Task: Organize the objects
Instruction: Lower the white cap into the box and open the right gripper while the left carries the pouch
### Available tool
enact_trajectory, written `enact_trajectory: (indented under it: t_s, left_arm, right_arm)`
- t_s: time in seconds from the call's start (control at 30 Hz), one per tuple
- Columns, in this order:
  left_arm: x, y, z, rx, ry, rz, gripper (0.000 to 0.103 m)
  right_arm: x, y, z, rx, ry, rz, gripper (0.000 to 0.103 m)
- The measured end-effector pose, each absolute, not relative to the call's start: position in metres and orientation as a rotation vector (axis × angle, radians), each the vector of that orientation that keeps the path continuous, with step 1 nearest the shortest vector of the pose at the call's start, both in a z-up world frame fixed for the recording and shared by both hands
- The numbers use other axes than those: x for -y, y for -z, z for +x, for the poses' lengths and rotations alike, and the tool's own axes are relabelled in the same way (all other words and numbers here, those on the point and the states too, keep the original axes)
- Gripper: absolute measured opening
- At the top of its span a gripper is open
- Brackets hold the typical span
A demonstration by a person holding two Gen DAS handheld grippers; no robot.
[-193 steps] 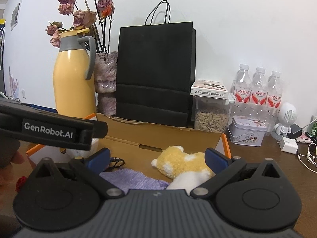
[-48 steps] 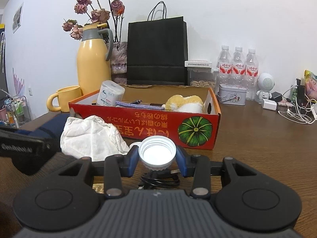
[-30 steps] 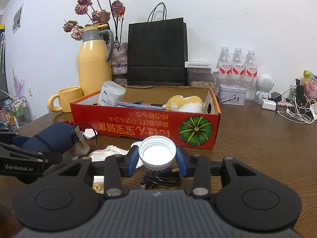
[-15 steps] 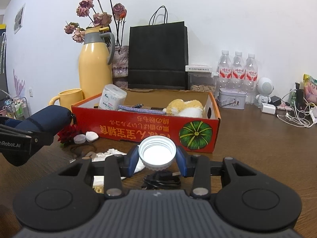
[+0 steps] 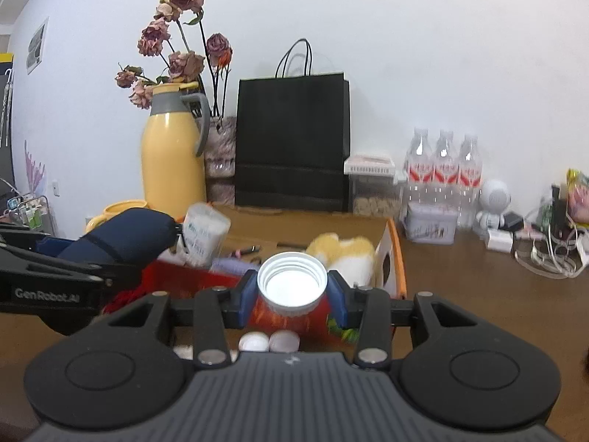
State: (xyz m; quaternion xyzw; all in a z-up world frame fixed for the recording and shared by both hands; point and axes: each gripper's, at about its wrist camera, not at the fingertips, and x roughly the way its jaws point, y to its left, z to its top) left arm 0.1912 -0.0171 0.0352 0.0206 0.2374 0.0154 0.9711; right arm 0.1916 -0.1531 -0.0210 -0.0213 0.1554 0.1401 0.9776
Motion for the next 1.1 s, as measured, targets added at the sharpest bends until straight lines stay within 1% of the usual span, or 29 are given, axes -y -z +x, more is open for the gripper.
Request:
enact_trajectory:
  t_s: [0.23,0.43,0.83,1.1]
  left_arm:
    - [0.025,-0.047,0.238,-0.463,-0.023,0.005,0.061]
    - [0.026,-0.047,0.280,-0.470,-0.036,-0.018,0.061]
    - [0.024,-0.030,0.343,-0.494,-0.050,-0.021,0.061]
    - [0.025,-0.020,0.362,-0.516,-0.046,-0.003,0.061]
  right_arm:
    - [0.147,0.006,0.228,-0.296,-0.273,-0.049,0.041]
    - [0.148,0.014,0.268,-0.314,-0.256,-0.008,0.041]
    - [0.152,0.026,0.324,-0.368,-0.275,0.005,0.041]
    - [0.152,0.037,0.348,-0.407,-0.281,-0.008,0.041]
